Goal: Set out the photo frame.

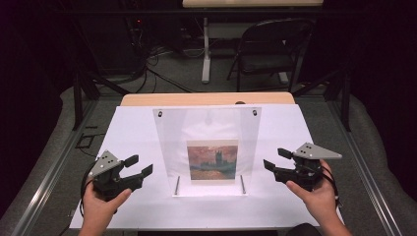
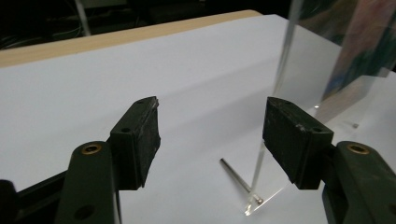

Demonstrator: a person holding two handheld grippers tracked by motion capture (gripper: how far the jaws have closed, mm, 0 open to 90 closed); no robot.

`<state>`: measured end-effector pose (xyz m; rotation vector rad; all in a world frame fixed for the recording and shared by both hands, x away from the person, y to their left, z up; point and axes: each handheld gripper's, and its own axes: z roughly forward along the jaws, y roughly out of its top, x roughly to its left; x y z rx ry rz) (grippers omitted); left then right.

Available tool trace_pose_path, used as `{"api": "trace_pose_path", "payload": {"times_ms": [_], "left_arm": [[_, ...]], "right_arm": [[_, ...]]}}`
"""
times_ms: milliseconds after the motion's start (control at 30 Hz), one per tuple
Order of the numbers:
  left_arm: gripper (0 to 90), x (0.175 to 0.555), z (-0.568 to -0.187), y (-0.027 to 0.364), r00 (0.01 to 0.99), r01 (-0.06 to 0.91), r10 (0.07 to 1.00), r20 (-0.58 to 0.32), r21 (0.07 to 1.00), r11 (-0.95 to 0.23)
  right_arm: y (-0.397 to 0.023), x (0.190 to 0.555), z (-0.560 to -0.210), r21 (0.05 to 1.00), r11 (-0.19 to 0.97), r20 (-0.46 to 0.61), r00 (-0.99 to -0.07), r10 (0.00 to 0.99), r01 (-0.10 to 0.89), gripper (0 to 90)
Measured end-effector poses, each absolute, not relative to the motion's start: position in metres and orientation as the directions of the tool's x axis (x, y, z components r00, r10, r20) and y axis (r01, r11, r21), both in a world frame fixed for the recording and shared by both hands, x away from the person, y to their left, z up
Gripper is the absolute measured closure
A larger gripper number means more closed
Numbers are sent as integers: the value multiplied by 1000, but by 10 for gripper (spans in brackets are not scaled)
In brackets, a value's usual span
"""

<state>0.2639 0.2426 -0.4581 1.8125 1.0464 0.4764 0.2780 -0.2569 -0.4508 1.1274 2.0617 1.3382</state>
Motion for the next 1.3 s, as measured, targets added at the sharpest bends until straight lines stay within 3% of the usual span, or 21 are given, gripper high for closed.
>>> {"api": "trace_pose_path", "payload": {"times_ms": [367, 533, 667, 1300], "left_arm": [[362, 263, -505, 257, 463, 525, 863, -203, 847, -82], [363, 268, -522, 256, 437, 535, 885, -161, 837, -112], [363, 270, -529, 254, 436, 528, 892, -118, 836, -147], [365, 273, -544, 243, 503, 552, 858, -106, 803, -225]], "right_arm": [[-265, 280, -491, 871, 188, 78, -505, 860, 454, 336], [-260, 282, -509, 868, 195, 74, -507, 859, 457, 339], [-256, 282, -520, 868, 211, 59, -514, 856, 450, 339], [-247, 287, -541, 817, 266, 83, -561, 824, 511, 364]]}}
